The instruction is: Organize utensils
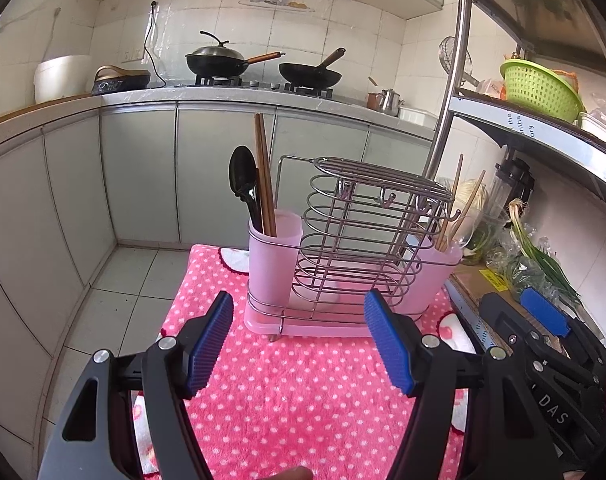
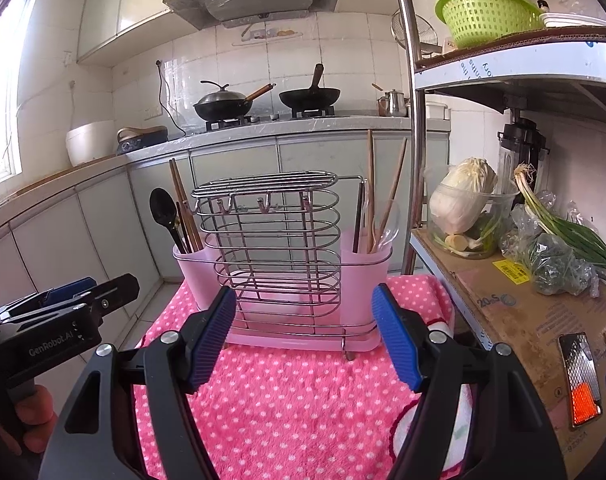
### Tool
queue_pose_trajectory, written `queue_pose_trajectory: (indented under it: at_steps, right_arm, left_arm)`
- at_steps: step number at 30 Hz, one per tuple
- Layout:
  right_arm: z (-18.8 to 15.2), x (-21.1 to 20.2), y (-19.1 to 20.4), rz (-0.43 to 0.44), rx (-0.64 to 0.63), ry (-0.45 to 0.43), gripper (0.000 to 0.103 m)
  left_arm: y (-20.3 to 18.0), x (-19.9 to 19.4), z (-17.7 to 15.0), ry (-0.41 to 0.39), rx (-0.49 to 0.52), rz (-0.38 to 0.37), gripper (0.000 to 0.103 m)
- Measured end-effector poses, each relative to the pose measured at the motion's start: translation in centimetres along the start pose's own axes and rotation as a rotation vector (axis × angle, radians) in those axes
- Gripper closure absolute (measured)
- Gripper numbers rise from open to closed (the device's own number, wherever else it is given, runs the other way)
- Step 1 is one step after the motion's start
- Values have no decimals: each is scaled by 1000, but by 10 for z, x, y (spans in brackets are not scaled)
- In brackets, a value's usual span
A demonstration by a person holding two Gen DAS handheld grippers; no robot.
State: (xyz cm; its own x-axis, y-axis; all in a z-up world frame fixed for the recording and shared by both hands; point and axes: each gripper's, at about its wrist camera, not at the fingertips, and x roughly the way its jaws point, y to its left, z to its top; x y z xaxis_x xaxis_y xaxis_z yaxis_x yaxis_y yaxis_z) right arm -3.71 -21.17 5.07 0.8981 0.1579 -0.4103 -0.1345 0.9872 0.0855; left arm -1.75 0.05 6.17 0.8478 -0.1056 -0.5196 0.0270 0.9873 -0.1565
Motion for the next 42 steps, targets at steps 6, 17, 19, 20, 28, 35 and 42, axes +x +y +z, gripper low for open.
queue_pose_trajectory:
  at_steps: [6,17,19,20,28,35,42]
  right_arm:
    - [0,-2,1,-1,-2,-2,32]
    - [0,-3,2,1,-2,-2,32]
    - [0,-5,2,1,-3,-5,32]
    - [0,-5,2,1,-3,-6,32]
    - [-1,-7,3,1,-1,-7,32]
    - [-1,-7,3,2,-2,-7,32]
    - [0,-7,4,4,0,-4,32]
  left_arm:
    - [-1,-2,0,-4,3,1,36]
    - [-5,-6,-1,-8,15,-3,36]
    - [-5,-7,-1,-11,15,-3,36]
    - [-5,-7,-1,-10,14,-3,36]
    - [-6,-8,-2,-13,17,-2,36]
    - [-6,-10,-3,-16,17,-2,36]
    - [-7,-10,-3,-16,15,-1,36]
